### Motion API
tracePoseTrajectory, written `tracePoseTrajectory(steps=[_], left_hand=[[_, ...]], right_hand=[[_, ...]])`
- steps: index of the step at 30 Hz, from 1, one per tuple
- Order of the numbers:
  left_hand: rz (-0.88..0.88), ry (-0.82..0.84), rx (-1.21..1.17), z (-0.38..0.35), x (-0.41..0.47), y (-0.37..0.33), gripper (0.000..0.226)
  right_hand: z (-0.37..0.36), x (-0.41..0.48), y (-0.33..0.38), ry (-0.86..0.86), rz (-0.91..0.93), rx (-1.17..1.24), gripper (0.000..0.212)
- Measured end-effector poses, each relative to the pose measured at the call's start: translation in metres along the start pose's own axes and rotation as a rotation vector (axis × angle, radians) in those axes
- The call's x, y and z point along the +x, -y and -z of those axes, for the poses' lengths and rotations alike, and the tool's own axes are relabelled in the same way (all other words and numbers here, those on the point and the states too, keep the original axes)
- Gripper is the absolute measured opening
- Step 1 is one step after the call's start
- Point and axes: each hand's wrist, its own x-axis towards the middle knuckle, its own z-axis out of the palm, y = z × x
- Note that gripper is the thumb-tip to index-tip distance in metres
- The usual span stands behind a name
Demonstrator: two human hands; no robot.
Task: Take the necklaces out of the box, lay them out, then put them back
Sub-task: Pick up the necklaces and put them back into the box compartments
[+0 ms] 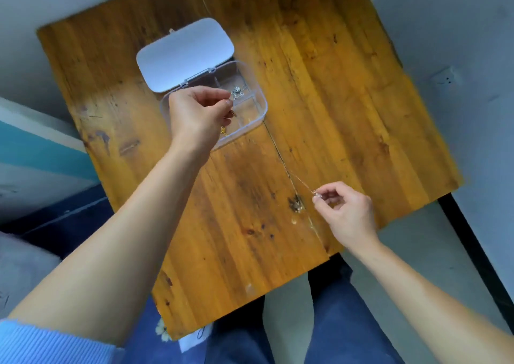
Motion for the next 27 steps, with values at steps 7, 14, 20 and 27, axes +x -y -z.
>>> tracePoseTrajectory(steps=[7,14,20,27], left_hand=[[-0.049,0.016,0.073,-0.046,0.014,-0.017,0.007],[-0.071,0.076,0.205,-0.103,0.005,-0.02,0.01],[-0.171,0.165,0.315,-0.191,0.001,-0.057,0.033],[-0.298,0.246,0.536,-0.294,-0.007,-0.073,0.013]], right_hand=[[0.021,0.011,-0.014,-0.122,-0.04,-0.044,0.008],[0.044,-0.007,-0.036,-0.127,-0.023,-0.181,0.012],[0.101,0.011,-0.063,-0.149,0.003,-0.283,0.015],[0.178,0.036,-0.106,-0.124,-0.003,-0.373,0.019]])
